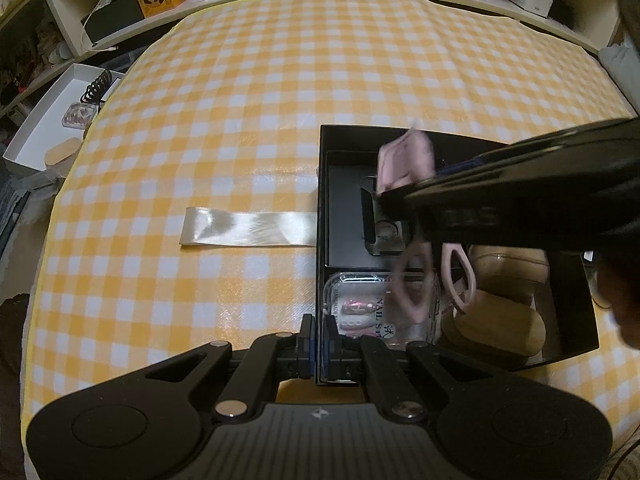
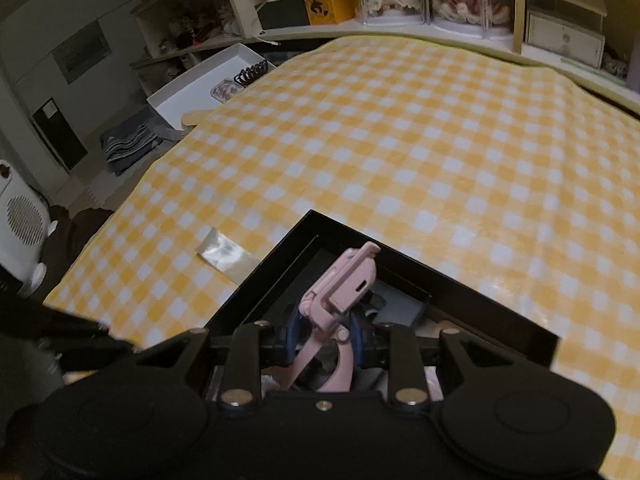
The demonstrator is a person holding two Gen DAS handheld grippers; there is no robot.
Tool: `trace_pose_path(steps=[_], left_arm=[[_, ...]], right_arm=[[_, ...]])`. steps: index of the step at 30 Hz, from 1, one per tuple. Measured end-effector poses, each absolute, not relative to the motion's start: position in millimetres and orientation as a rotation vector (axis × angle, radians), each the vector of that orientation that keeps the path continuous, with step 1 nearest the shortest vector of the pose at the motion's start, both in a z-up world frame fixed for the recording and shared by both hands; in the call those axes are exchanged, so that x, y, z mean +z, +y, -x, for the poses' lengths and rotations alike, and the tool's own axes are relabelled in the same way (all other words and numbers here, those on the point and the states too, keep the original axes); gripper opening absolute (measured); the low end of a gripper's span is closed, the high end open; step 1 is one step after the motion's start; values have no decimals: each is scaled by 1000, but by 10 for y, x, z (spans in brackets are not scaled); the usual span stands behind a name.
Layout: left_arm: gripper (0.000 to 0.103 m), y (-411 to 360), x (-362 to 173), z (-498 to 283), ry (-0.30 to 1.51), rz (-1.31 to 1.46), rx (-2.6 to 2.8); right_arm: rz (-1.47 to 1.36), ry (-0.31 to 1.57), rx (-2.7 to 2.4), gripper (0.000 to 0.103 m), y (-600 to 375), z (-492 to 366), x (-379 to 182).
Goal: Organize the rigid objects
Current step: 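Carry the pink clip over the tray with the right gripper, then lower the pink clip onto the black insert and open the right gripper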
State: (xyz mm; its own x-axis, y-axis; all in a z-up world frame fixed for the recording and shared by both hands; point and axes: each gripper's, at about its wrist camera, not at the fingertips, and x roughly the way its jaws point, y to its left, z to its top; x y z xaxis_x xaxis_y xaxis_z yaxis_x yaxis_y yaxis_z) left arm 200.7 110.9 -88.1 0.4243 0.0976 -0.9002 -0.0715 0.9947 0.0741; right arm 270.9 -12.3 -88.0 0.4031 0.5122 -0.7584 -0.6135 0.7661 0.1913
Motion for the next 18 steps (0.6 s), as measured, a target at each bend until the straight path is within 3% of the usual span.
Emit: trace_pose_path(steps=[1,3,18], left_arm=[[4,1118,-882,-2010,1127,-25,106],[4,1116,-889,-2015,1127,-27,106],[4,1113,-892,-2017,1127,-26,108]], right_arm=[[110,916,711,46,-111,-2716,-899],[76,935,708,56,-134,-2719,-911],[103,967,685,66,-268,-2516,-770]])
